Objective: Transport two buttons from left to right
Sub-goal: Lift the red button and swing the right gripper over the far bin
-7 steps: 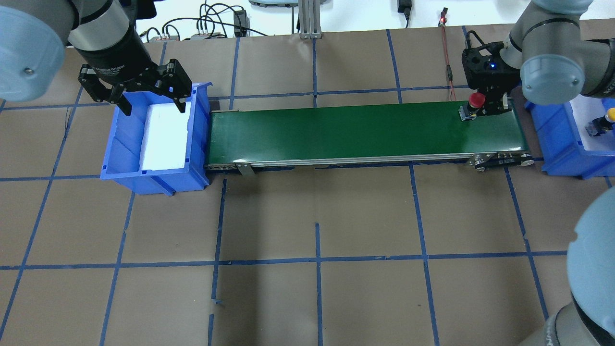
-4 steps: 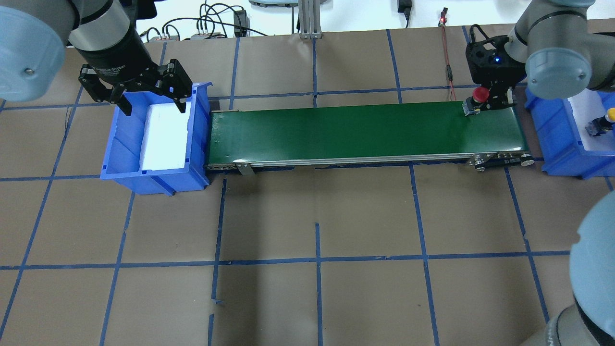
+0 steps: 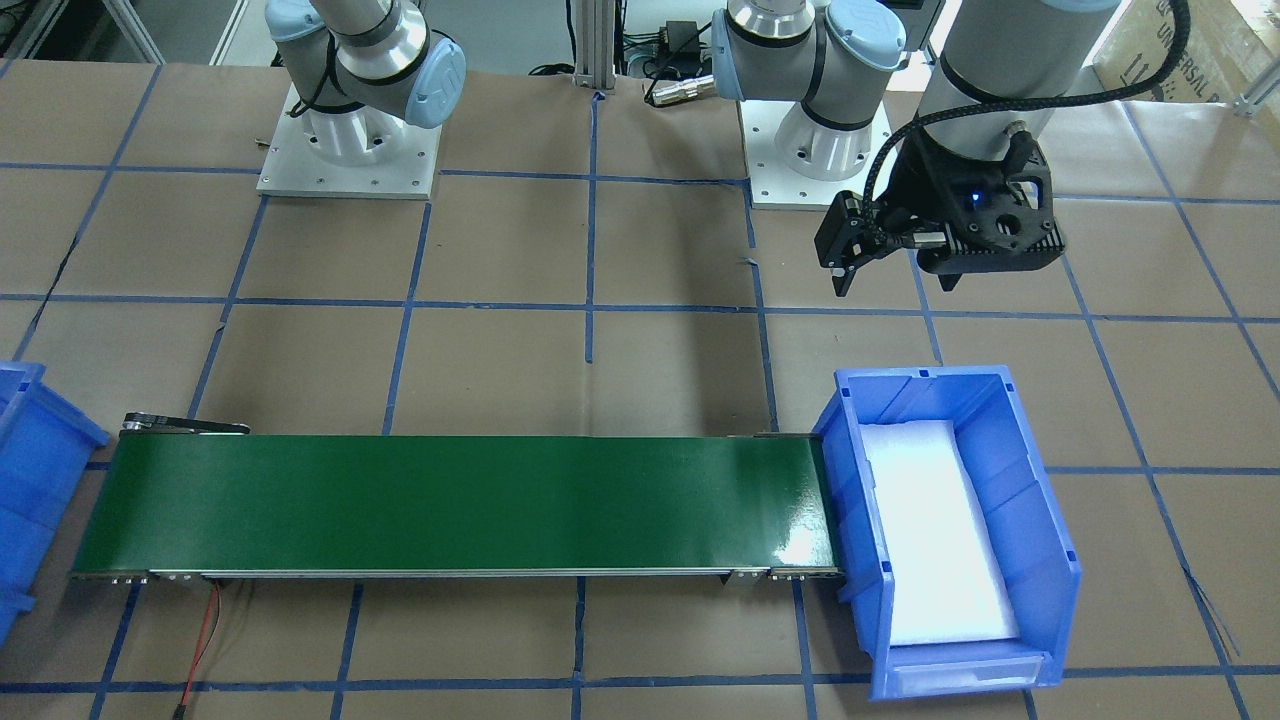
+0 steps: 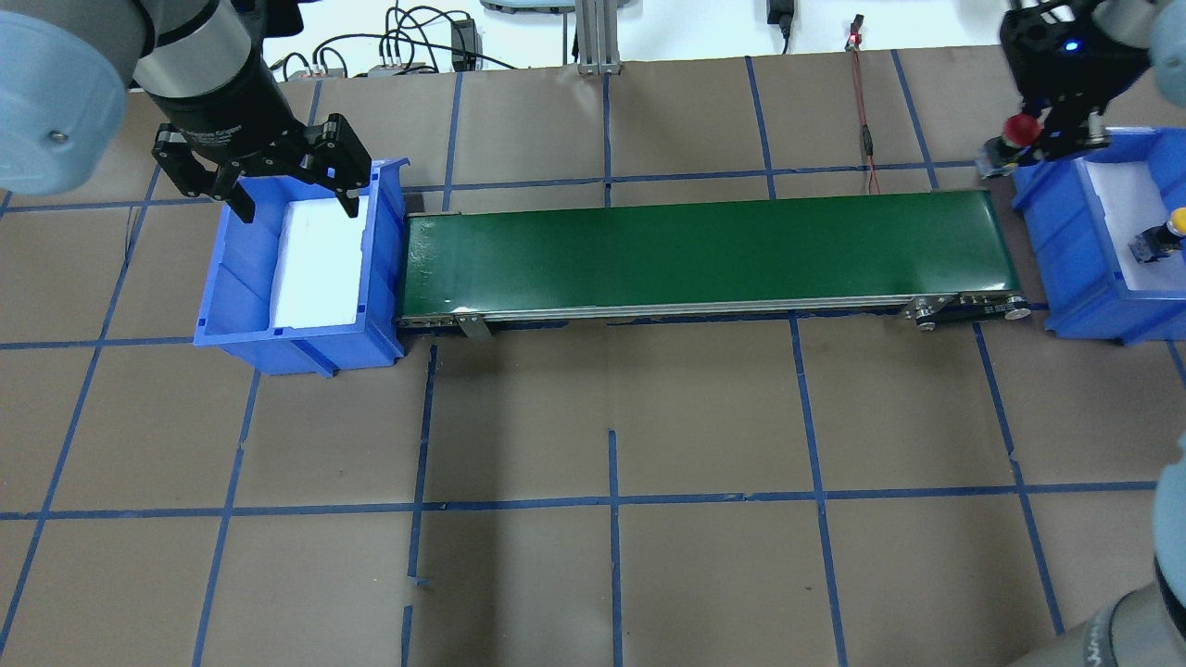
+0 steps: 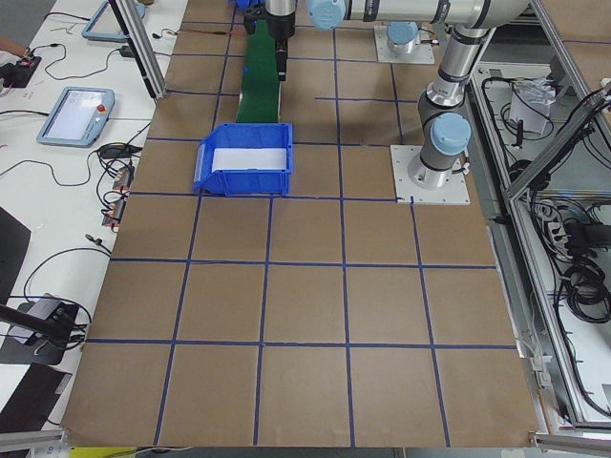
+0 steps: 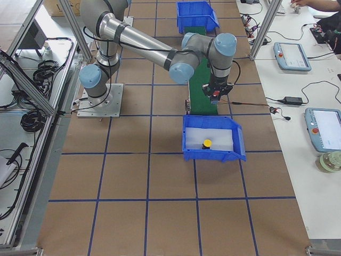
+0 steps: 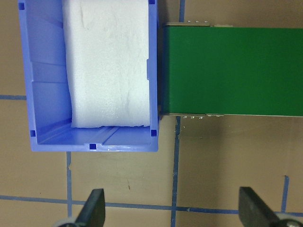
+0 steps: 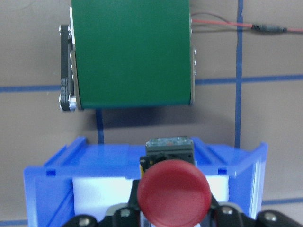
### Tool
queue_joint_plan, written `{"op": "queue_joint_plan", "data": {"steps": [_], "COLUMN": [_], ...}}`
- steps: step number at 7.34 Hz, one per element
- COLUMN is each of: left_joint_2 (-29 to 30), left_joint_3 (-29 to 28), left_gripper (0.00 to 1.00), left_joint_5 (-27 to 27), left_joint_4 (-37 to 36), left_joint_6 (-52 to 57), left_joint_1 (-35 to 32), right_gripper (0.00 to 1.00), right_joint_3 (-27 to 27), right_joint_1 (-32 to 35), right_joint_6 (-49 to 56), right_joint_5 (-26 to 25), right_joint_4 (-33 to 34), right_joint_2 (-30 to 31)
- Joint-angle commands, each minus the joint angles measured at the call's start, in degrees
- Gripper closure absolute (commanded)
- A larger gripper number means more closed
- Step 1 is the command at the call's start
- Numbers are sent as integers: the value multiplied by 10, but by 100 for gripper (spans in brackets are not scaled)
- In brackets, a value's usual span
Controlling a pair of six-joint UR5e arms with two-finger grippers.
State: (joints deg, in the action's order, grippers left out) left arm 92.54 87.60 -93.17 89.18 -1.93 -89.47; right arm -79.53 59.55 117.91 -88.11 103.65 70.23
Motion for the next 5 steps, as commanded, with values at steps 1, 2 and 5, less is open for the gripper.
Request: {"op": "queue_joint_plan", "data": {"steps": [1,2,5], "left_joint_2": [0,-1,0], "left_joint_3": [0,0,0], "left_gripper": [0,0,0], "left_joint_5": [0,0,0], "left_joint_4": [0,0,-1], "left_joint_6": [0,0,0], "left_joint_1": [0,0,0], "right_gripper": [94,94,92], "right_joint_3": [11,10,6], "right_joint_1": [-59,-60,-59], "right_joint_6": [34,37,45], "right_joint_5": [2,1,2], "right_joint_4": [5,33,65], "right_joint_2": [-38,-69,-132]}}
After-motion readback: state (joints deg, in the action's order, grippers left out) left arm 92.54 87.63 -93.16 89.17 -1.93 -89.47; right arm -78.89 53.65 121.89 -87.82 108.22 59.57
